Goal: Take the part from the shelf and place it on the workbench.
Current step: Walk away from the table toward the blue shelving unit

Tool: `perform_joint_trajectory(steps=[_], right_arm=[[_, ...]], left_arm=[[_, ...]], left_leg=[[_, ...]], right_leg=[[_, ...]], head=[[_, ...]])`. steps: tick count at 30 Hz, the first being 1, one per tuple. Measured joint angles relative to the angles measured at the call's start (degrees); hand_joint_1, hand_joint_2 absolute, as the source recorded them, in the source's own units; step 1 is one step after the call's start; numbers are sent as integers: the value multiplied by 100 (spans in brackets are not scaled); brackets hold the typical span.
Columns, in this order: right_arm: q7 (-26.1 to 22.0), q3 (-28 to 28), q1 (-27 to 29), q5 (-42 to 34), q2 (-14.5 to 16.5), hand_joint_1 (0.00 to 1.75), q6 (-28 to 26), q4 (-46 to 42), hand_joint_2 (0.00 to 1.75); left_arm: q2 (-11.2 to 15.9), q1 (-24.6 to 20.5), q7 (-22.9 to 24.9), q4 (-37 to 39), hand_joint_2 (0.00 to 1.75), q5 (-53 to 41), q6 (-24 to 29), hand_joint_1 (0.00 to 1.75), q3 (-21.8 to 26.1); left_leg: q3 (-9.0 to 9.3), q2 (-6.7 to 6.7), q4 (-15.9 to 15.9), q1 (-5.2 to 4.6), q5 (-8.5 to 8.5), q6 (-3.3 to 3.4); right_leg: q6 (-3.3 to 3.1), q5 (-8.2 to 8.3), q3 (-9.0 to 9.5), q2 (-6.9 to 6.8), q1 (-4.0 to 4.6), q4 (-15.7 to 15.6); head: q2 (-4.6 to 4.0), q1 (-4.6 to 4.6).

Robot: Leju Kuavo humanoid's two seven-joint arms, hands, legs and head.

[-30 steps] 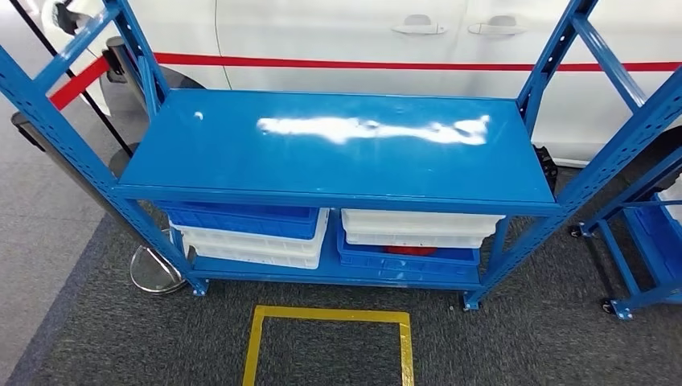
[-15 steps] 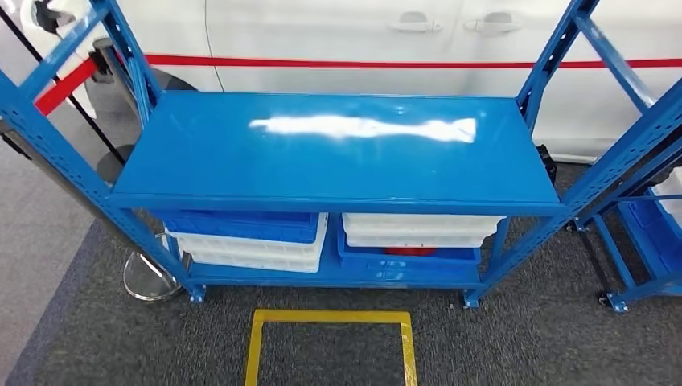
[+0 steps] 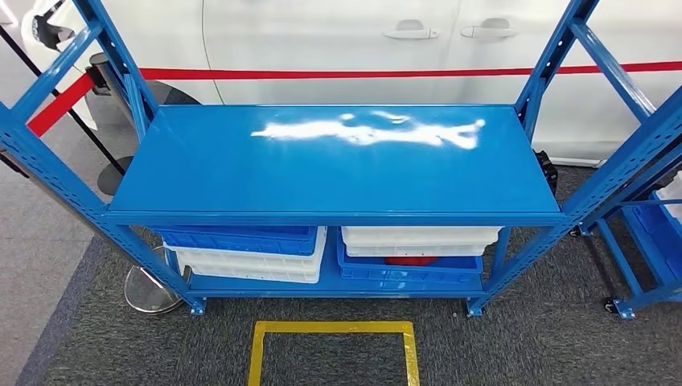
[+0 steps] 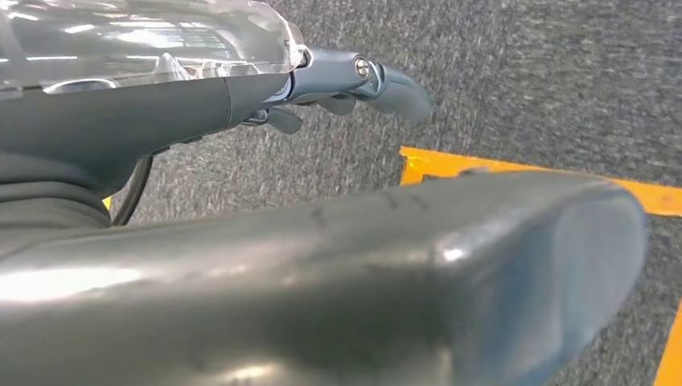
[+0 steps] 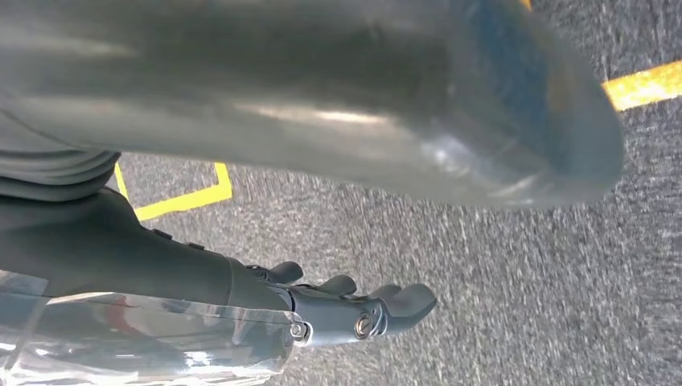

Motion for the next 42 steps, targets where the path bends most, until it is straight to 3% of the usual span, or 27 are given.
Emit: perform_joint_trajectory(steps=[2,4,7,8,9,10,12,14,18,19,20,22,23,24,25,26,28,30,34,36,38,39,40,42], right_arm=[[-2,0,-1,-16,1,0,21,0,0],[-2,0,1,-24,0,0,30,0,0],[8,-1,5,-37,-1,0,46,0,0],[18,-1,8,-52,-1,0,54,0,0],[32,-2,11,-80,-1,0,63,0,0],[47,-2,13,-118,-1,0,77,-1,0],[70,-1,8,-196,-2,0,102,-2,0],[76,0,-9,-231,-2,0,111,-2,0],[118,2,4,-180,-1,0,88,-2,0],[125,3,5,-170,-1,0,78,-2,0],[128,3,2,-167,-2,0,70,-2,0],[129,3,-1,-165,-2,0,63,-2,0],[129,2,-1,-160,-1,0,61,-2,44],[129,2,0,-149,-1,0,60,-2,87],[130,2,0,-134,-1,0,59,-2,131],[131,3,-1,-120,-1,0,58,-2,175],[138,3,-4,-95,9,0,66,-1,175],[160,3,-5,-77,23,0,99,-2,175],[222,2,-14,-36,28,0,183,-5,175],[251,1,-16,-8,23,0,204,-9,175],[329,0,-15,17,19,0,193,-15,175],[389,0,-15,28,16,0,170,-16,175],[441,0,-15,30,14,0,137,-17,175],[479,0,-16,-1,13,0,85,-17,175]], left_arm=[[4,8,-1,0,0,-1,-3,0,2],[5,14,-1,0,0,-6,-6,0,4],[7,12,-1,0,0,-18,-6,0,5],[7,14,-1,0,0,-21,-7,0,6],[8,15,-1,0,0,-24,-9,0,7],[7,16,-1,0,0,-28,-12,0,7],[6,19,-1,0,0,-36,-16,0,7],[8,22,-1,0,0,-40,-16,0,9],[14,-7,-1,0,0,-42,-15,0,11],[14,-9,-1,0,0,-42,-15,0,11],[14,-7,-1,0,0,-42,-15,0,11],[14,4,0,0,0,-42,-15,0,13],[14,12,1,0,0,-42,-15,0,13],[14,22,2,0,0,-42,-15,0,14],[14,30,3,0,0,-42,-15,0,14],[14,36,3,0,0,-42,-15,0,15],[27,34,4,-1,0,-46,-15,0,16],[41,22,3,-4,0,-59,-18,0,16],[43,26,4,-7,0,-81,-25,0,17],[43,18,3,-7,0,-84,-28,0,18],[43,16,4,-7,0,-92,-34,0,19],[43,18,6,-7,0,-97,-37,0,20],[42,19,10,-7,0,-101,-39,0,20],[39,17,19,-7,0,-97,-40,0,20]], left_leg=[[6,-5,-43,-9,36,89],[33,3,-108,11,94,173],[19,27,-137,18,128,225],[15,44,-135,16,126,227],[17,63,-133,16,120,226],[30,87,-132,17,110,218],[74,135,-128,20,71,173],[105,178,-110,-5,11,95],[156,222,-102,-19,-58,-40],[124,203,7,-10,-146,-69],[27,174,242,-4,-299,-93],[-339,112,1012,0,-694,-116],[-525,97,1374,-1,-818,-115],[-635,90,1561,-4,-827,-101],[-639,88,1517,-11,-713,-73],[-538,87,1249,-24,-504,-29],[-205,94,446,-70,-88,99],[-33,109,5,-116,56,180],[41,106,-192,-102,141,237],[87,109,-291,-59,209,271],[74,106,-299,-47,217,292],[73,104,-293,-39,212,290],[78,100,-279,-25,199,279],[84,87,-198,28,137,223]], right_leg=[[74,9,7,3,-8,-15],[132,-116,-51,2,-23,138],[194,-665,-511,-1,-36,1134],[210,-770,-662,-3,-39,1448],[219,-759,-728,-6,-43,1576],[222,-635,-684,-16,-49,1479],[214,-237,-336,-123,-63,756],[152,-36,-42,-214,-48,141],[-29,-53,15,-174,-14,4],[-71,-51,19,-170,-18,-7],[-108,-49,24,-167,-23,-17],[-154,-59,25,-161,-6,-18],[-167,-66,28,-152,11,-17],[-178,-73,37,-138,30,-16],[-187,-80,52,-121,51,-16],[-195,-88,73,-104,74,-15],[-198,-105,108,-83,112,-14],[-162,-119,116,-82,114,-11],[-38,-178,115,-85,94,40],[26,-459,-77,-46,70,474],[109,-794,-430,-23,7,1177],[163,-840,-554,-22,-39,1407],[223,-770,-586,-23,-87,1441],[359,-358,-353,-29,-190,893]], head=[[0,3],[0,8],[0,23],[0,25],[0,25],[0,25],[0,26],[0,26],[0,25],[0,25],[0,22],[0,19],[0,20],[0,20],[0,20],[0,20],[0,28],[0,40],[0,47],[0,63],[0,80],[0,82],[0,81],[0,83]])
